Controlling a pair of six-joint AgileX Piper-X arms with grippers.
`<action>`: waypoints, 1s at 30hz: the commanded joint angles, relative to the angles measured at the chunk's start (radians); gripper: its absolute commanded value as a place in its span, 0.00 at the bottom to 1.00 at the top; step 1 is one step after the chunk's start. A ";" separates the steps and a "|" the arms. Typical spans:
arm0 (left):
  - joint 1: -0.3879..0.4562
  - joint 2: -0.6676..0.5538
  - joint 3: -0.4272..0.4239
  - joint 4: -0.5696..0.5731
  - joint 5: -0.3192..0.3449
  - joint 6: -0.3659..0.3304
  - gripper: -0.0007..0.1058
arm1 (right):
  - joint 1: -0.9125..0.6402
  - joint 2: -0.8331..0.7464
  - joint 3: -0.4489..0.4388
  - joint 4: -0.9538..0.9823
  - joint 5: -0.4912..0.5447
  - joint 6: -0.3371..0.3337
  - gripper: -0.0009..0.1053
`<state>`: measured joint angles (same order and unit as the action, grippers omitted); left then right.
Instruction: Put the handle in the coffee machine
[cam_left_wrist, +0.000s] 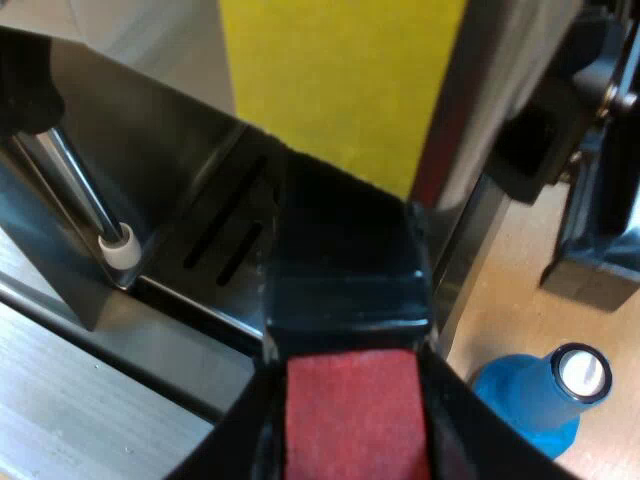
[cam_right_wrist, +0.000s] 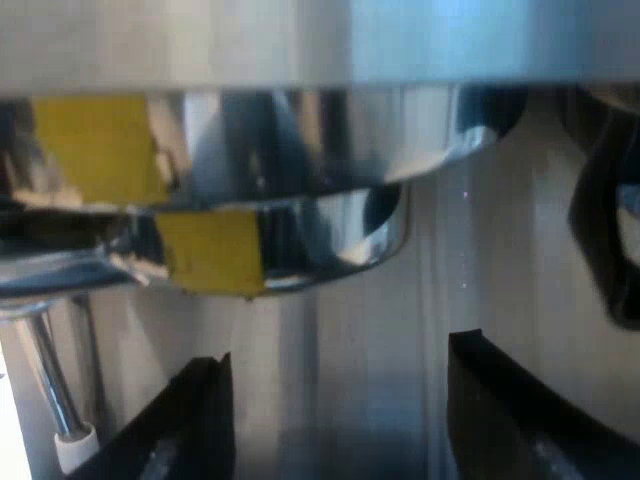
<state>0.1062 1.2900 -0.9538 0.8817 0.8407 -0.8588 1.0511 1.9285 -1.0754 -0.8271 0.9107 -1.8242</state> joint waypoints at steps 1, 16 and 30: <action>0.002 -0.027 -0.044 -0.085 0.168 -0.003 0.01 | -0.001 0.019 -0.023 -0.007 0.009 -0.012 0.48; 0.002 -0.027 -0.044 -0.076 0.168 -0.003 0.01 | -0.022 0.115 -0.066 -0.161 -0.028 -0.098 0.42; 0.002 -0.027 -0.044 -0.076 0.168 -0.003 0.01 | -0.046 0.139 -0.066 -0.357 -0.108 -0.244 0.42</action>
<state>0.1062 1.2900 -0.9562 0.8887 0.8422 -0.8588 1.0072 2.0686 -1.1359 -1.1611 0.8089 -2.0487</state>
